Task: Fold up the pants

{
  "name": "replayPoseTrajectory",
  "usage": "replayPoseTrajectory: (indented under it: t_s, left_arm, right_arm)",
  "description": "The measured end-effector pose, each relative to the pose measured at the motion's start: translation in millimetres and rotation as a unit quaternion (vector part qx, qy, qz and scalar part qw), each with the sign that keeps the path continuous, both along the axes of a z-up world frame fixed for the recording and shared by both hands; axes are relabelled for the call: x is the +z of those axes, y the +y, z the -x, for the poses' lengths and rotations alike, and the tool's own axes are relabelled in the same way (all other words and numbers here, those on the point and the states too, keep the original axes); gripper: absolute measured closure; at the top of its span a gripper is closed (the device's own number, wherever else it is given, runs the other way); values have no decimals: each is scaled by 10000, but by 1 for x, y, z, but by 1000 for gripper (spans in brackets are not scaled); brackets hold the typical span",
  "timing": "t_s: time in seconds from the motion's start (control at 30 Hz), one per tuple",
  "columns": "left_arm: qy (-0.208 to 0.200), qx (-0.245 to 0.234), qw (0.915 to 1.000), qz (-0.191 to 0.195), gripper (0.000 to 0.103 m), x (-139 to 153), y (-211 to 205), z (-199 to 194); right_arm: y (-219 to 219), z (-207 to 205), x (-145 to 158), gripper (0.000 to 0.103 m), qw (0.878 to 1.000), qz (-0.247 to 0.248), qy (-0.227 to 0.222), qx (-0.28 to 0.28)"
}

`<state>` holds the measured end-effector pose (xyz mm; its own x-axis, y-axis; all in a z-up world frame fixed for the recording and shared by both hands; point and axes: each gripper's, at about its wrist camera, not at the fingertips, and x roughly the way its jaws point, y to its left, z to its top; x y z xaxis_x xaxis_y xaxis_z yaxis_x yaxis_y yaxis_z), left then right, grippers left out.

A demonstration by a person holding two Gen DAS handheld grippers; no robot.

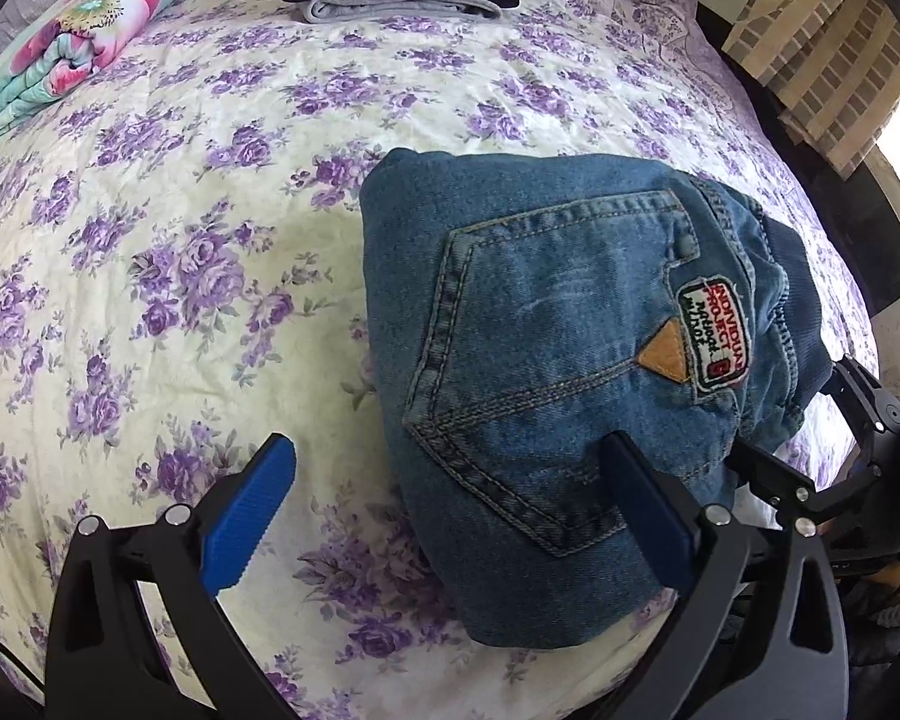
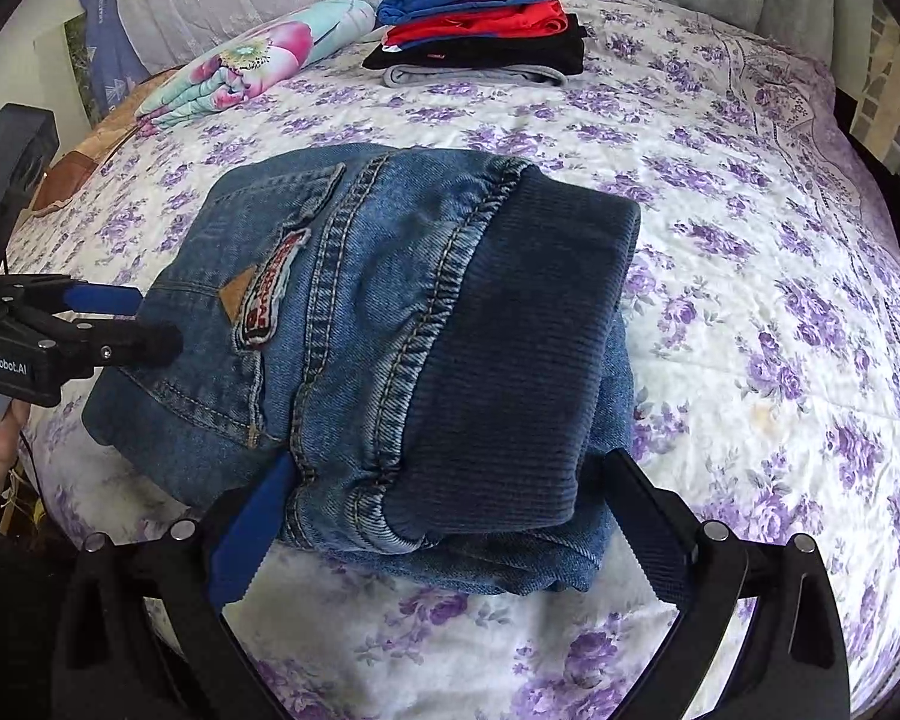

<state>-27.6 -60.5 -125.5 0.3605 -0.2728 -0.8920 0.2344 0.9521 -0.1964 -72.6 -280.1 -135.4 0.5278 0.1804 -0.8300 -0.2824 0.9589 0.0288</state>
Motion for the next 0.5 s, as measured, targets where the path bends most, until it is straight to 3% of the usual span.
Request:
replayPoseTrajectory:
  t_s: [0.37,0.5]
  left_arm:
    - [132,481,9987,94,4,-1,3,4]
    - [201,617,9977,172,4,-1,5,5]
  right_arm:
    - [-5,-5,3,3,9985,-148,-68,526]
    - [-6,-1,21,3,9972,-110,-253,696]
